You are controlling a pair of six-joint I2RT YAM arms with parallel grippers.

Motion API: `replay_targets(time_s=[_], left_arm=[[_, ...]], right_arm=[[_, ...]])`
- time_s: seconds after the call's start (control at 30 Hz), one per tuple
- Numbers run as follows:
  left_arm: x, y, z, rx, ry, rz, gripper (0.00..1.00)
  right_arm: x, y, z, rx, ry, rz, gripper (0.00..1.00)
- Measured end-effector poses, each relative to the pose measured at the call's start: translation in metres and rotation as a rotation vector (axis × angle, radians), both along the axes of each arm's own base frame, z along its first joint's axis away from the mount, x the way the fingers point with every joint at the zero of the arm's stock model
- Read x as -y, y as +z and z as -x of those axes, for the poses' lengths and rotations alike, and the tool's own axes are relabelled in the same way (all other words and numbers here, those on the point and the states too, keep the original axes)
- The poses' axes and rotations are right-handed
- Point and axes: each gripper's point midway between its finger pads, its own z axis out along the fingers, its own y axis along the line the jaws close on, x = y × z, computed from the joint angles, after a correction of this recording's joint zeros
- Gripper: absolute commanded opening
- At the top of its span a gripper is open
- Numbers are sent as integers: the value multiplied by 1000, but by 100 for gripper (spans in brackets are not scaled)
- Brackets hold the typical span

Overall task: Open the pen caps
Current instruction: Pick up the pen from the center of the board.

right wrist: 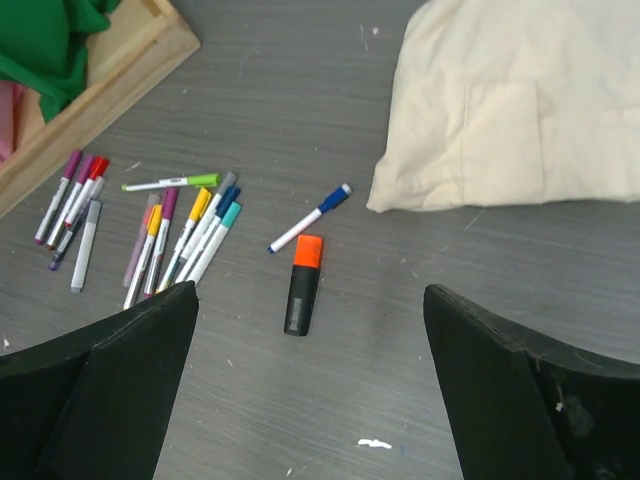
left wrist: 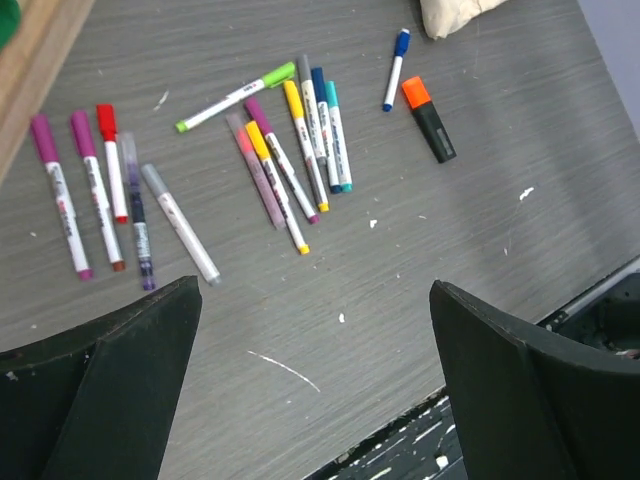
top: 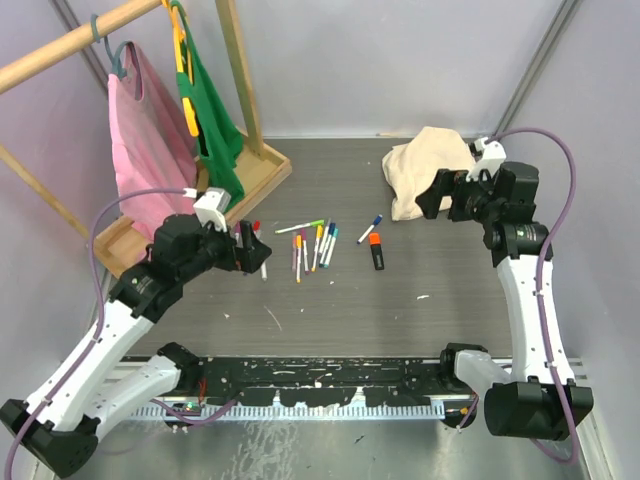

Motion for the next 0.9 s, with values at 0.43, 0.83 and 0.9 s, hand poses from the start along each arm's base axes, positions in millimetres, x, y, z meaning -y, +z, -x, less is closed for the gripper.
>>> replay_targets(time_s=[0.43, 0.83, 0.9], left_arm=[[23, -53, 24, -96, -40, 192, 98], [41, -98, 14, -245, 18, 275, 97], [42, -110, 12, -278, 36, 249, 97]], right_arm=[[-4, -49, 12, -73, -13, -35, 100], [-35, -73, 38, 16, 286, 37, 100], [-41, -71, 41, 40, 341, 42, 100]])
